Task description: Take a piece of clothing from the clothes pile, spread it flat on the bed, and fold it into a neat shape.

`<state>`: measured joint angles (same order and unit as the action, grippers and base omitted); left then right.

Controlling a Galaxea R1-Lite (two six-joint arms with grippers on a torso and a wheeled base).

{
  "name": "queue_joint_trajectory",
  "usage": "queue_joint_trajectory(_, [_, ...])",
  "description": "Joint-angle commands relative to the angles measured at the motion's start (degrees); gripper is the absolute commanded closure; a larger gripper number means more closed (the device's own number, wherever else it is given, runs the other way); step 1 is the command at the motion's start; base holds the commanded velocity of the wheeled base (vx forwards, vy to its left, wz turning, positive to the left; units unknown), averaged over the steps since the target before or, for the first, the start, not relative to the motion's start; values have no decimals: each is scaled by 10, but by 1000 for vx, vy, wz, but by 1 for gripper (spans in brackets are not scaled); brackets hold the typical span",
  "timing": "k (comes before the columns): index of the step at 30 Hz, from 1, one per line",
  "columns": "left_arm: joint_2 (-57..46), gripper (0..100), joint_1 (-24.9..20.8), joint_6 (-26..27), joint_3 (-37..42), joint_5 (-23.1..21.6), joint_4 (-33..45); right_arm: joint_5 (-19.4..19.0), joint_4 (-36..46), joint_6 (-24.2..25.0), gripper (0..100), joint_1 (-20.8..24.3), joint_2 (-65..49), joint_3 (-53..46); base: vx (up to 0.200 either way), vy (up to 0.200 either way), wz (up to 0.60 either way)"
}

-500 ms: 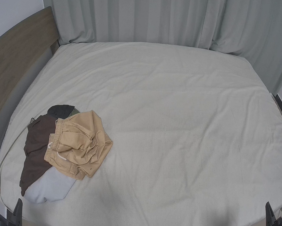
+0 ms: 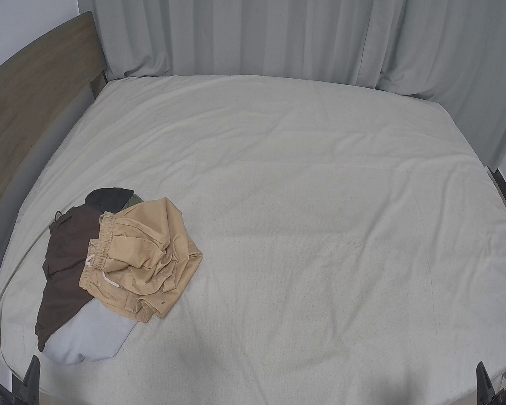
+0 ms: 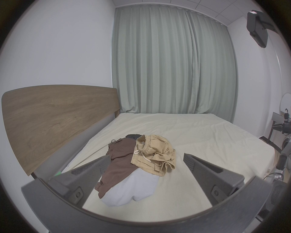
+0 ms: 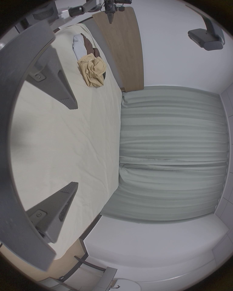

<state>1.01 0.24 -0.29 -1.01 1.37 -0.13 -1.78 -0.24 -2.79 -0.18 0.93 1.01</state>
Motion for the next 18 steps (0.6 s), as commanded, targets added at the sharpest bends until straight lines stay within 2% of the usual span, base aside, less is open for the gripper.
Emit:
queue_joint_trajectory(1, [-10, 0, 0, -1, 10, 0, 0, 0, 0, 0, 0, 0, -9, -10, 0, 0, 0])
queue_joint_trajectory(14, [-10, 0, 0, 9, 10, -5, -7, -1, 0, 0, 0, 0, -9, -10, 0, 0, 0])
queue_joint_trajectory(18, [-7, 0, 1, 11, -16, -3, -83, -1, 0, 0, 0, 0, -9, -10, 0, 0, 0])
